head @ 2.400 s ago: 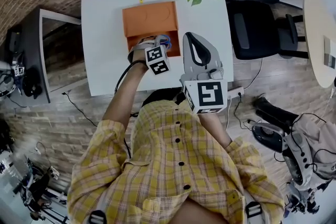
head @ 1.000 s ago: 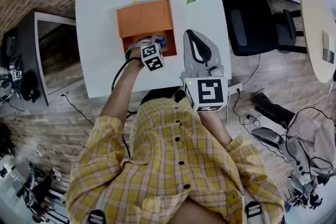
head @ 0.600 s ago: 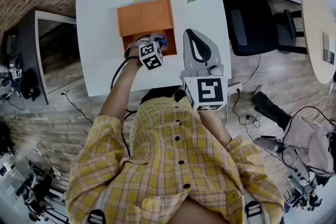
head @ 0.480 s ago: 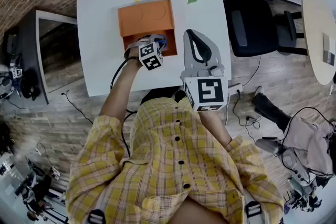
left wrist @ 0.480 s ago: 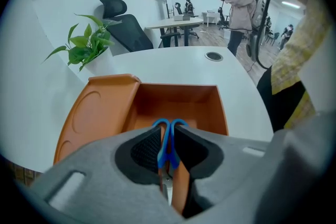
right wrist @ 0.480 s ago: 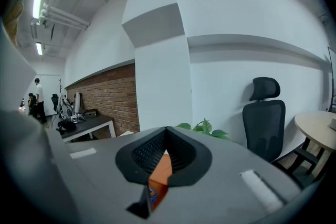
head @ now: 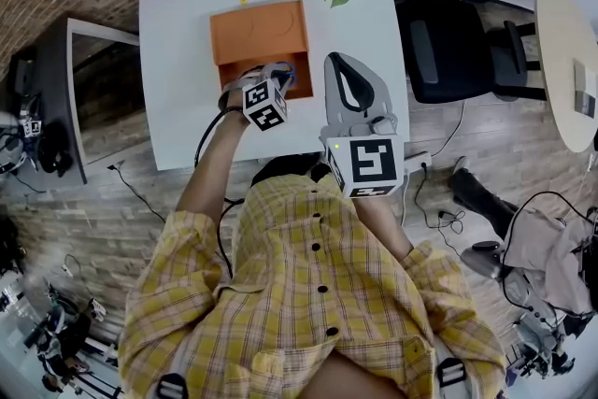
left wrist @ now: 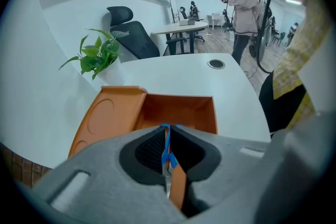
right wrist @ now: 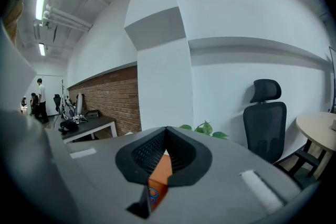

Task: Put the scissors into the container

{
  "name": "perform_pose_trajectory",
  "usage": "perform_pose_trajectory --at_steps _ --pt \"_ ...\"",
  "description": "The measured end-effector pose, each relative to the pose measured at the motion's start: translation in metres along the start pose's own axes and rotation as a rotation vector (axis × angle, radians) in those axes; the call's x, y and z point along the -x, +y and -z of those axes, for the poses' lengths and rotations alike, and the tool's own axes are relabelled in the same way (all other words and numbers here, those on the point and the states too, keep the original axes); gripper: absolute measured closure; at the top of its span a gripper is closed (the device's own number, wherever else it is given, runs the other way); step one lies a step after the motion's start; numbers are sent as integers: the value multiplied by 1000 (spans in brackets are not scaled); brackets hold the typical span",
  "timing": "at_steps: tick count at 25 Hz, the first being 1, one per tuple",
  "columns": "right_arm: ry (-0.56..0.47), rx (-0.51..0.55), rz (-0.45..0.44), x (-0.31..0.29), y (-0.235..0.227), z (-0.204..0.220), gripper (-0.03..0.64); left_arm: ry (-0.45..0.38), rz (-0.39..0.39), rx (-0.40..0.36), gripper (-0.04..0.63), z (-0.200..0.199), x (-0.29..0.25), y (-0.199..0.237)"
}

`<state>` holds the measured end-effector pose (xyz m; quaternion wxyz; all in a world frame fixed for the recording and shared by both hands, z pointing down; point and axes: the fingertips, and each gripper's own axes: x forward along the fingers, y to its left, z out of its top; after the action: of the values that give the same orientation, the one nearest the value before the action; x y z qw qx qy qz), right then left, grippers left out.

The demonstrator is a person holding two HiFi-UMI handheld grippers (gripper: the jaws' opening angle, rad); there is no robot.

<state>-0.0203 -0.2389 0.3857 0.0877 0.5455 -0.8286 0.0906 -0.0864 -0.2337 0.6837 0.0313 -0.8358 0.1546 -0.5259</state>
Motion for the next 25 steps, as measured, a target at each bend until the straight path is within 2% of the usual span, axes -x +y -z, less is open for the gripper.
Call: perform_pose_trajectory --at_steps 10,22,25 --pt "-25 12 -12 18 2 -7 612 -49 -100 50 592 -22 35 5" --pt "-55 6 -48 33 9 -19 612 -151 -212 257 592 -52 86 9" --pt "-64 7 -51 36 10 -23 612 -207 -225 347 592 -62 106 11"
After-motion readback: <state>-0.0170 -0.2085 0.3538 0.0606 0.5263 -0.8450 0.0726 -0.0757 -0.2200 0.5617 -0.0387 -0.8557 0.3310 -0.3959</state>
